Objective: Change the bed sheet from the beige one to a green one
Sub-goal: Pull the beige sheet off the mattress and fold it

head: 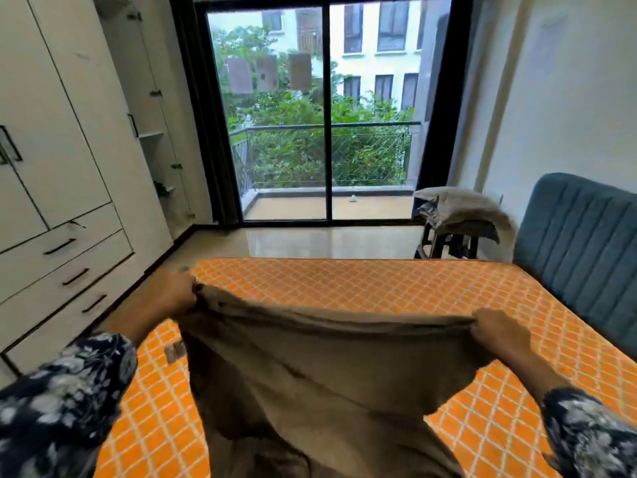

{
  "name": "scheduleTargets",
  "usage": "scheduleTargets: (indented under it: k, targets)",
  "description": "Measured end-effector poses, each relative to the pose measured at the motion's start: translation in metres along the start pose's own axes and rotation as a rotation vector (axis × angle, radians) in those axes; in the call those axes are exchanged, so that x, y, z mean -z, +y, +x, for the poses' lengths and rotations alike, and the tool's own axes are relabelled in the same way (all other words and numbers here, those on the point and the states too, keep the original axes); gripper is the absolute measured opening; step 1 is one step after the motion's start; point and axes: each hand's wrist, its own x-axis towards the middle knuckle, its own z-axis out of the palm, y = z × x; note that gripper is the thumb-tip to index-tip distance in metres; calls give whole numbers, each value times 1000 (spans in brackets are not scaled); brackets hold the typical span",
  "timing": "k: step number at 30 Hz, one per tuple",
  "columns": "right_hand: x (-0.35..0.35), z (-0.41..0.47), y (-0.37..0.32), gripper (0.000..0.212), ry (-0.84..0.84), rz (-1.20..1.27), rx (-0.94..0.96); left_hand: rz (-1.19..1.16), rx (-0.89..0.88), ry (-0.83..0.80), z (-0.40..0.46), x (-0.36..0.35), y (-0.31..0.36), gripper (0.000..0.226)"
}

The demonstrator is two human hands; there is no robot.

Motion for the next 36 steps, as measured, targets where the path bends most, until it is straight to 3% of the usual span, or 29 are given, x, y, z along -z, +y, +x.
scheduleTargets:
  k: [2, 5, 7, 9, 11, 14, 16, 19, 21, 23, 25, 27, 29, 32, 34, 36]
  targets:
    - [-7, 2, -21, 14, -65, 206, -57, -357, 123, -91, 9, -30, -4, 35]
    - [18, 29, -60, 20, -204, 806, -141, -1279, 386, -165, 38, -36, 3, 43]
    - [68, 37, -92, 17, -268, 1401, -246, -1537, 356, -170, 60, -7, 14, 36]
    - [150, 49, -120, 26, -198, 1748, -130, -1685, 168, -77, 95, 58, 23, 20]
    - [239, 66, -139, 33, -9, 1801, 85, -1651, 34, 162, 129, 143, 32, 33]
    - [369, 74, -150, 35, 348, 1859, 323, -1645, -72, 569, 128, 287, 36, 31]
    - [454, 44, -150, 32, 615, 1903, 521, -1531, -196, 861, 95, 380, 28, 34]
    - [556, -14, -140, 22, 888, 1901, 830, -1308, -274, 1285, 27, 477, 2, 42]
    - [602, -52, -134, 12, 1032, 1842, 963, -1217, -315, 1431, -20, 515, -8, 43]
    - [634, -80, -127, 11, 1134, 1746, 919, -1177, -361, 1465, -53, 534, -17, 42]
    - [646, -101, -118, 15, 1174, 1659, 799, -1143, -411, 1360, -70, 534, -31, 46]
    - [647, -111, -107, 30, 1066, 1617, 666, -1137, -418, 1168, -73, 525, -51, 48]
    - [640, -117, -97, 30, 958, 1562, 563, -1178, -370, 1048, -73, 515, -65, 32]
    - [633, -131, -88, 25, 1048, 1469, 471, -1166, -336, 1133, -95, 510, -57, 34]
    - [635, -141, -84, 42, 1184, 1435, 455, -1100, -271, 1288, -112, 519, -52, 35]
    - [636, -149, -75, 43, 1231, 1309, 415, -1051, -178, 1338, -123, 528, -55, 31]
